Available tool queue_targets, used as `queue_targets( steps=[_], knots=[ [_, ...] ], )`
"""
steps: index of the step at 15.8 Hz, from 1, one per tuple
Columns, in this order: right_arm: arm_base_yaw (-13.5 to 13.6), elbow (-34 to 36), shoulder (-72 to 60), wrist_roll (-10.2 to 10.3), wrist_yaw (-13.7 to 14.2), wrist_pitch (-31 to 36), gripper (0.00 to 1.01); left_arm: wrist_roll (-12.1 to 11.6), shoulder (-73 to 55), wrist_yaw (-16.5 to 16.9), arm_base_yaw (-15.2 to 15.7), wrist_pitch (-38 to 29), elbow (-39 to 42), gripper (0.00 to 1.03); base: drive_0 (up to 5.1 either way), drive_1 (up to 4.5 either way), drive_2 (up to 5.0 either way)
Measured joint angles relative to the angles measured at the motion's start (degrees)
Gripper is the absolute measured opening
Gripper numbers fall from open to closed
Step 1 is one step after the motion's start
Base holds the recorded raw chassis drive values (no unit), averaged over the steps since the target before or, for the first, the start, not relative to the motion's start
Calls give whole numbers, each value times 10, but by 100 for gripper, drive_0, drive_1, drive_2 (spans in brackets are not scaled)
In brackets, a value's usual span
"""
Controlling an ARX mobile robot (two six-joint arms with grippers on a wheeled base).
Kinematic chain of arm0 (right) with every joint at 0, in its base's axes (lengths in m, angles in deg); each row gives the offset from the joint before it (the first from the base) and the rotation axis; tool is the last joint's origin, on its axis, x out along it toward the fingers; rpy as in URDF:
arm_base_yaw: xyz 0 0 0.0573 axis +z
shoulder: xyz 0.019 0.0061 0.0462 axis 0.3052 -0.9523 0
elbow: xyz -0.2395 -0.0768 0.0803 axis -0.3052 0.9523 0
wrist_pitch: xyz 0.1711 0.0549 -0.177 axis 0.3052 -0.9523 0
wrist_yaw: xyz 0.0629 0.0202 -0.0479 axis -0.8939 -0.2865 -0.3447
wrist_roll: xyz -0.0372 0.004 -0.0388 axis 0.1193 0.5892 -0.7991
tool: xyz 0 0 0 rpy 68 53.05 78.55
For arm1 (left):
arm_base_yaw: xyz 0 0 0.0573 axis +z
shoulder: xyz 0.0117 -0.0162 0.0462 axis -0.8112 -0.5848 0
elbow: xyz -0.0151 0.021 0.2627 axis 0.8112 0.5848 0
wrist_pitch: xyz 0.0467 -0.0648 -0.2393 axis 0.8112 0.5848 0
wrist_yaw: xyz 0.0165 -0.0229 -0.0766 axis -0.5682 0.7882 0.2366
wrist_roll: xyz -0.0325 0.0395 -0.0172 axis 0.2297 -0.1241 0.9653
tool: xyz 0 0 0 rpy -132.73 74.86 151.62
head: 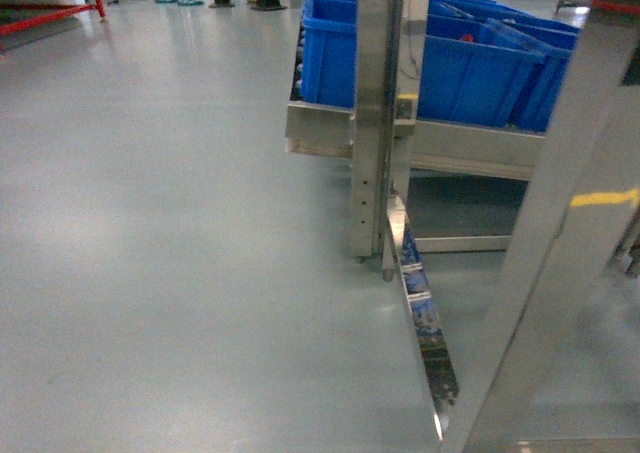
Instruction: Pick capacitor and pack into box
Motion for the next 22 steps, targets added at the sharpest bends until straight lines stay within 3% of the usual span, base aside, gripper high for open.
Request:
queue_targets(
  steps=[22],
  knots=[
    [0, 0, 0, 0, 0, -2, 98, 0, 0, 0, 0, 0, 0, 44, -504, 242, 242]
  ],
)
